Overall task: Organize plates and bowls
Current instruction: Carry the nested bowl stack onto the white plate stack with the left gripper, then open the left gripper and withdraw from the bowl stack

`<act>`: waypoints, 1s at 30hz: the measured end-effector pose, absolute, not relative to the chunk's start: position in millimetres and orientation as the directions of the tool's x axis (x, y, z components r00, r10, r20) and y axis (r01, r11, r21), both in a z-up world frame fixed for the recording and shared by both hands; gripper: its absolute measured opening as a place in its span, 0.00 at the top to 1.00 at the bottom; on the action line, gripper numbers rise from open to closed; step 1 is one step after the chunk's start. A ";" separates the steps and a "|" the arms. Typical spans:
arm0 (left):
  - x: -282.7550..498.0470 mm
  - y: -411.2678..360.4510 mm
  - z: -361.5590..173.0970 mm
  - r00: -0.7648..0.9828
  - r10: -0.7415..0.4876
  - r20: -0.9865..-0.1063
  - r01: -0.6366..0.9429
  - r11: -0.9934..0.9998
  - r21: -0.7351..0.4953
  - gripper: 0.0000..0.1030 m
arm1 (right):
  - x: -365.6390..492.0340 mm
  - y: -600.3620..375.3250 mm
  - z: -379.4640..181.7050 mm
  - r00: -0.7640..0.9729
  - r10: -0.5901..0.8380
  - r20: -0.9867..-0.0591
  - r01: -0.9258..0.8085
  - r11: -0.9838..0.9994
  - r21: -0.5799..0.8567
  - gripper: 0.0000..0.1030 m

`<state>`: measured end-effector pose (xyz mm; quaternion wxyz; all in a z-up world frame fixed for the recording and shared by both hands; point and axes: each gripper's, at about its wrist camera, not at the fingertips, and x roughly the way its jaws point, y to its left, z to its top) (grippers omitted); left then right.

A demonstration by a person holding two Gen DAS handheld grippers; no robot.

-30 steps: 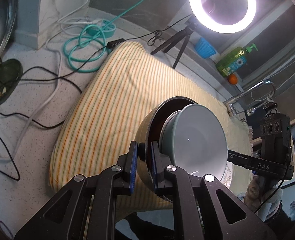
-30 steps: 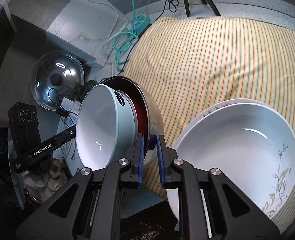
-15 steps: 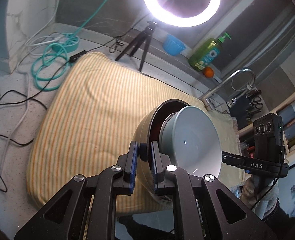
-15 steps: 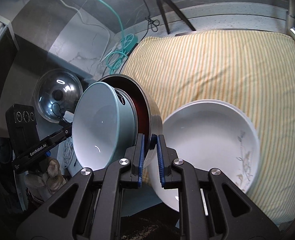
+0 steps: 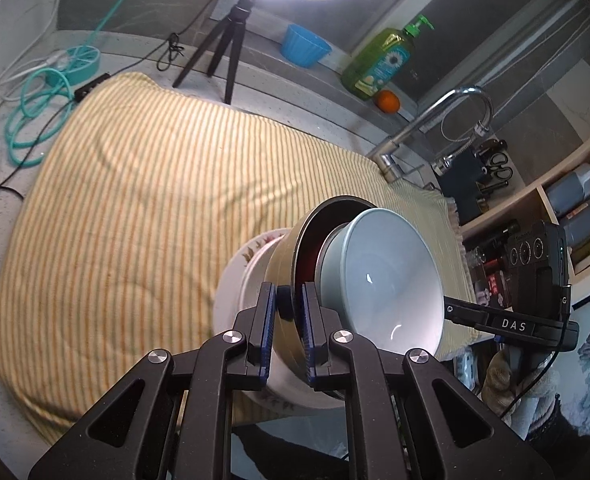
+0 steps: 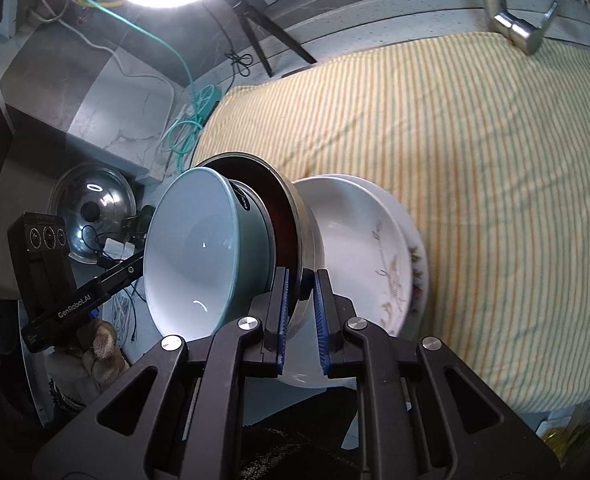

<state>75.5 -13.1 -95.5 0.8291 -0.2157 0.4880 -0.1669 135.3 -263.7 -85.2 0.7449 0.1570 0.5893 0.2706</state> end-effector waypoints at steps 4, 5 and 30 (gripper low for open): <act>77.1 -23.9 -98.1 0.451 -0.495 -0.743 0.074 0.850 -0.521 0.91 | 133.7 -274.6 -89.3 0.160 0.581 -0.798 -0.197 0.811 0.551 0.87; 77.3 -25.8 -98.6 0.447 -0.496 -0.744 0.075 0.850 -0.522 0.91 | 133.8 -275.9 -90.4 0.160 0.579 -0.799 -0.193 0.812 0.550 0.87; 78.7 -33.7 -110.2 0.408 -0.478 -0.778 0.052 0.863 -0.503 0.91 | 133.0 -283.5 -104.9 0.141 0.572 -0.808 -0.179 0.818 0.547 0.87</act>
